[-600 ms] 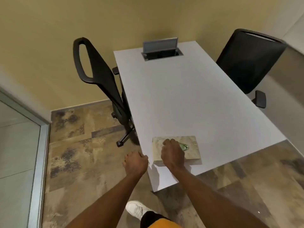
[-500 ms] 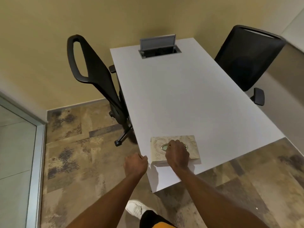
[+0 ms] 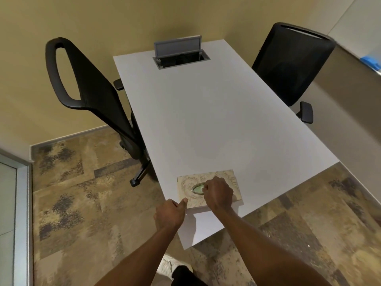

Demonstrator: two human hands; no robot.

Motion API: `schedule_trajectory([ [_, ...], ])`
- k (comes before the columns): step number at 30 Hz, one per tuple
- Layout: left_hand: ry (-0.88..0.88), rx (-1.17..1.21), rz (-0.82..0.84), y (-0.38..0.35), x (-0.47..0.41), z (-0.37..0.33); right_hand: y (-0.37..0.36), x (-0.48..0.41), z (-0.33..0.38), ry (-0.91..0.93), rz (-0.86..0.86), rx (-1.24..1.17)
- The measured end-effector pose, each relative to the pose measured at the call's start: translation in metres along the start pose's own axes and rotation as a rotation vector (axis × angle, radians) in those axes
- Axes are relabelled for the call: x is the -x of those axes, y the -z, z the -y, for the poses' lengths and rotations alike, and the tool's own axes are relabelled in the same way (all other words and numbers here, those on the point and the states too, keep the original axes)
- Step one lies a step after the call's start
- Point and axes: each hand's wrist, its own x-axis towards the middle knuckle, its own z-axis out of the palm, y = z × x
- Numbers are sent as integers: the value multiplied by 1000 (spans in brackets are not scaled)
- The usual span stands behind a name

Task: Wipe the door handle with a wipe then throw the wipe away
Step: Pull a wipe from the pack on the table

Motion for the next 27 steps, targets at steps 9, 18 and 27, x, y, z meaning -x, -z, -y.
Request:
schedule_trajectory([
  [9, -35, -180, -49, 2, -3, 2, -4, -17, 3, 96, 104, 65],
  [18, -33, -322, -45, 4, -4, 1, 29, -13, -2, 26, 294, -497],
  [27, -44, -156, 5, 22, -2, -7, 97, -9, 7, 68, 496, -1065],
])
